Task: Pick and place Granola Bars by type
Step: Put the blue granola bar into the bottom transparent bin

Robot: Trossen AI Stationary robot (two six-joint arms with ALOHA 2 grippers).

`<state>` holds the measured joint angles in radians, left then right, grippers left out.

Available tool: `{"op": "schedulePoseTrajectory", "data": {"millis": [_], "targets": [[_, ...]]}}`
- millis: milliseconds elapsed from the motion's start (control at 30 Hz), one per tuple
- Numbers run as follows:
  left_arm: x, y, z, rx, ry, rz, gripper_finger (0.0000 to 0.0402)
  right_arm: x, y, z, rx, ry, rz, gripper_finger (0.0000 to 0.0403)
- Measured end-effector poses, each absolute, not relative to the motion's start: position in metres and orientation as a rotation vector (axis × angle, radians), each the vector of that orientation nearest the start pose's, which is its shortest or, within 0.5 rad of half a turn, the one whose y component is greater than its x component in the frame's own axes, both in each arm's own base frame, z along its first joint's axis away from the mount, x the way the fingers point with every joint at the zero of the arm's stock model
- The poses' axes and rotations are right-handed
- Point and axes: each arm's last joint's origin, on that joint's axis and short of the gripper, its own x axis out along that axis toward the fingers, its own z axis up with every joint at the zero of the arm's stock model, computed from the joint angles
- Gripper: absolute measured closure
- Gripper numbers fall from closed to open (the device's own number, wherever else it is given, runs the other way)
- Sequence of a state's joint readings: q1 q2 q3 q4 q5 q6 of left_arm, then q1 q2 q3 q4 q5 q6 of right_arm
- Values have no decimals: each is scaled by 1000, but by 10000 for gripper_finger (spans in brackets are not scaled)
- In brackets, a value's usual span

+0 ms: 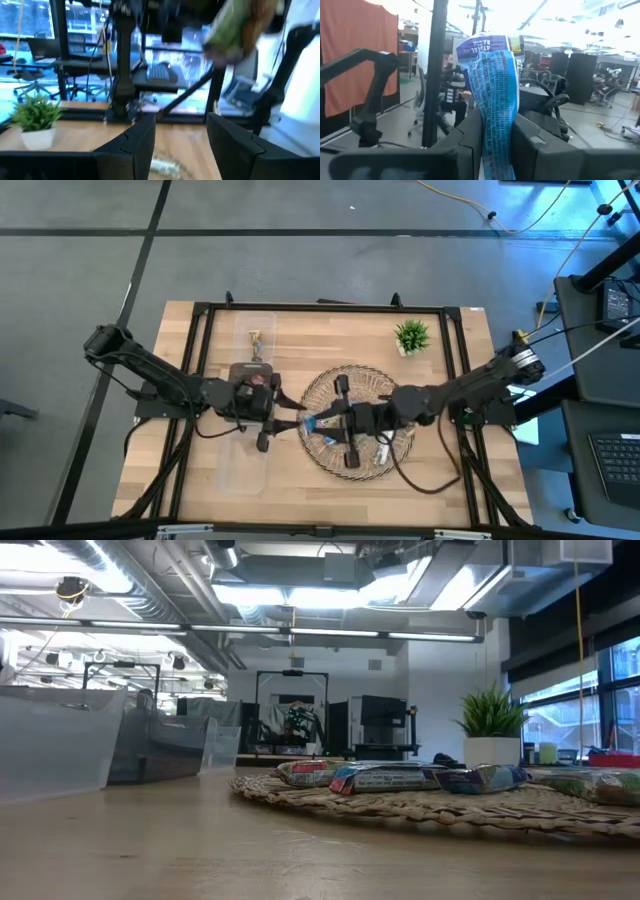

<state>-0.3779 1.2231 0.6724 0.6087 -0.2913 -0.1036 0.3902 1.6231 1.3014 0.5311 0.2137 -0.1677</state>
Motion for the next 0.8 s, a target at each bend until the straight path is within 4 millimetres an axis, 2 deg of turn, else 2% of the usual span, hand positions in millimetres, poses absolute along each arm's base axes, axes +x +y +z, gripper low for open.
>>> {"op": "schedulePoseTrajectory", "data": {"millis": [200,333,567,800], "targets": [[252,-92,280,-141,-64,-99,233,372,138,344,-112,-199,146,324],[251,-94,279,-112,-63,-108,233,379,137,338,-109,-208,138,324],[247,-105,278,44,-63,-161,233,379,135,340,-99,-244,127,324],[246,-106,279,64,-70,-128,233,379,135,341,-92,-250,127,324]]}}
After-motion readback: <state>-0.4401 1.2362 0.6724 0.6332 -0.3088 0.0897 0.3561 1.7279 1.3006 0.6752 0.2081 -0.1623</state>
